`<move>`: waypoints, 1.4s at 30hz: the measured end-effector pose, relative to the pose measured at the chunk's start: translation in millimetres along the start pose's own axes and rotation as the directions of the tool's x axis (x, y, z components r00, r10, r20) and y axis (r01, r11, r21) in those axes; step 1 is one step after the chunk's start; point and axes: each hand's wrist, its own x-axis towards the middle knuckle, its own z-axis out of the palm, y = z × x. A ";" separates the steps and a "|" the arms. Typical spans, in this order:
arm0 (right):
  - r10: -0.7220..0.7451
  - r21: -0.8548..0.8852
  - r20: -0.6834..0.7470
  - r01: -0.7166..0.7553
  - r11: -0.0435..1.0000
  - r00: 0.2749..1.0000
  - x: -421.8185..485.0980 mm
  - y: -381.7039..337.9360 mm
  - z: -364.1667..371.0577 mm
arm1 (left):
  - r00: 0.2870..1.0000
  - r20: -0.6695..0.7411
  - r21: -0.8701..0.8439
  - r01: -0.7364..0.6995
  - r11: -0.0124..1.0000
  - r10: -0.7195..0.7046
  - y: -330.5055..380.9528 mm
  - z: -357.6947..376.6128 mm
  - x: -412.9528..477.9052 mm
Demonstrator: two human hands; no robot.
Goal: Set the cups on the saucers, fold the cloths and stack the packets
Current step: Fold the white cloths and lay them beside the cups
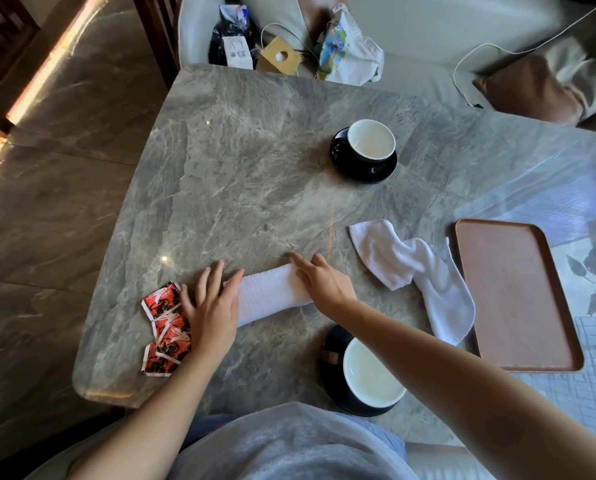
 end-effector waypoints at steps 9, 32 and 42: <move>0.020 -0.003 -0.012 -0.020 1.000 1.000 3.2 0.5 2.2 | 0.990 0.132 0.024 -0.053 0.998 0.049 -9.2 -5.6 9.0; -0.489 -0.390 0.167 0.513 0.765 0.856 -0.1 -5.8 17.3 | 0.944 0.266 0.148 -0.241 0.959 0.196 28.2 0.9 -14.3; -0.571 -0.373 0.056 0.547 0.749 0.819 7.7 1.7 25.3 | 0.941 0.269 0.149 -0.252 0.956 0.206 29.3 5.7 -11.6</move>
